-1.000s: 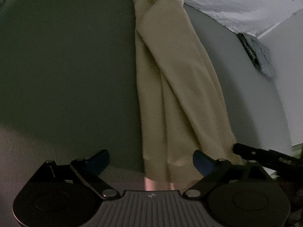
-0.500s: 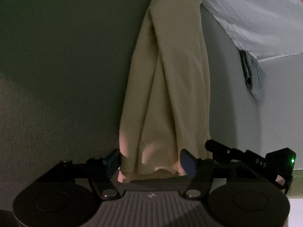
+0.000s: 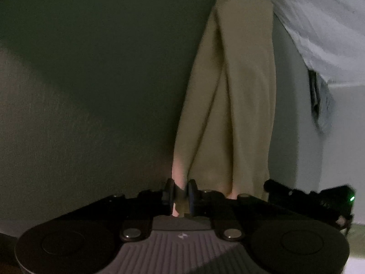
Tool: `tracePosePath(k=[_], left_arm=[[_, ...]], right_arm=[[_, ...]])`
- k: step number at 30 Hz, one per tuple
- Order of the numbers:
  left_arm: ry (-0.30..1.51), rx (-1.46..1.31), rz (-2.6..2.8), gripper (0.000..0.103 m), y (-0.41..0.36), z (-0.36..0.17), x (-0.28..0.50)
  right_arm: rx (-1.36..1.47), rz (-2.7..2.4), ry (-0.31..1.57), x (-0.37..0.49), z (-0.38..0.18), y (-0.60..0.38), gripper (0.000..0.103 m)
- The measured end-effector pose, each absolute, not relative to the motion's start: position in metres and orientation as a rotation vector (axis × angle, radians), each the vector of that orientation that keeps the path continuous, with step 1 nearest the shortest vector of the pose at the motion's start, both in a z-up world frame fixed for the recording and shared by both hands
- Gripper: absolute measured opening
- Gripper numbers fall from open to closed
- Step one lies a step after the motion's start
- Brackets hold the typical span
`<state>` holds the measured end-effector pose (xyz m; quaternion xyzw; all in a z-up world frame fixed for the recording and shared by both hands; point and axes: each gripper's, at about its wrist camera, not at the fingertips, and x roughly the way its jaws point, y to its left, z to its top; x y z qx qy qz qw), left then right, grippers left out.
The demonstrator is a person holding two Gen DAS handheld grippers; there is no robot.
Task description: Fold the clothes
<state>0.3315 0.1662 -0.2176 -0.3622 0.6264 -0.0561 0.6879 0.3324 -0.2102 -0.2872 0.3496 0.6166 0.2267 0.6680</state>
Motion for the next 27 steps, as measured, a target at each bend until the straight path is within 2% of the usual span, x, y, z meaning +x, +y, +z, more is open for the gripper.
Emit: tracePosePath(k=[1, 3, 5, 7, 8, 9, 10, 11, 12, 18, 24, 27], left_arm=[[1.405, -0.817, -0.138, 0.017, 0.167, -0.218, 0.333], [1.405, -0.832, -0.175, 0.039, 0.168, -0.218, 0.335], [1.393, -0.842, -0.219, 0.052, 0.165, -0.217, 0.338], [1.397, -0.8, -0.215, 0.052, 0.159, -0.213, 0.34], [1.399, -0.778, -0.205, 0.05, 0.157, -0.212, 0.34], [1.4, -0.756, -0.195, 0.042, 0.155, -0.21, 0.339], [1.41, -0.735, -0.163, 0.034, 0.155, -0.21, 0.338], [1.419, -0.715, -0.131, 0.014, 0.156, -0.209, 0.337], [1.419, -0.734, -0.121, 0.009, 0.157, -0.211, 0.337], [1.405, -0.795, -0.114, 0.006, 0.164, -0.209, 0.329], [1.407, -1.005, -0.238, 0.006, 0.174, -0.171, 0.283], [1.399, -1.158, -0.26, 0.006, 0.177, -0.167, 0.268]], right_arm=[[0.794, 0.509, 1.397, 0.333, -0.288, -0.21, 0.046], [0.773, 0.507, 1.406, 0.335, -0.286, -0.206, 0.049], [0.753, 0.504, 1.414, 0.336, -0.284, -0.202, 0.049], [0.717, 0.5, 1.42, 0.338, -0.281, -0.196, 0.043], [0.643, 0.49, 1.413, 0.337, -0.276, -0.188, 0.03], [0.569, 0.479, 1.405, 0.335, -0.271, -0.181, 0.019], [0.504, 0.473, 1.394, 0.334, -0.267, -0.174, 0.017], [0.467, 0.482, 1.378, 0.332, -0.264, -0.168, 0.015], [0.441, 0.495, 1.362, 0.33, -0.26, -0.164, 0.014], [0.358, 0.586, 1.267, 0.315, -0.229, -0.153, 0.012], [0.506, 0.64, 1.344, 0.282, -0.201, -0.183, 0.012], [0.685, 0.628, 1.391, 0.266, -0.204, -0.203, 0.012]])
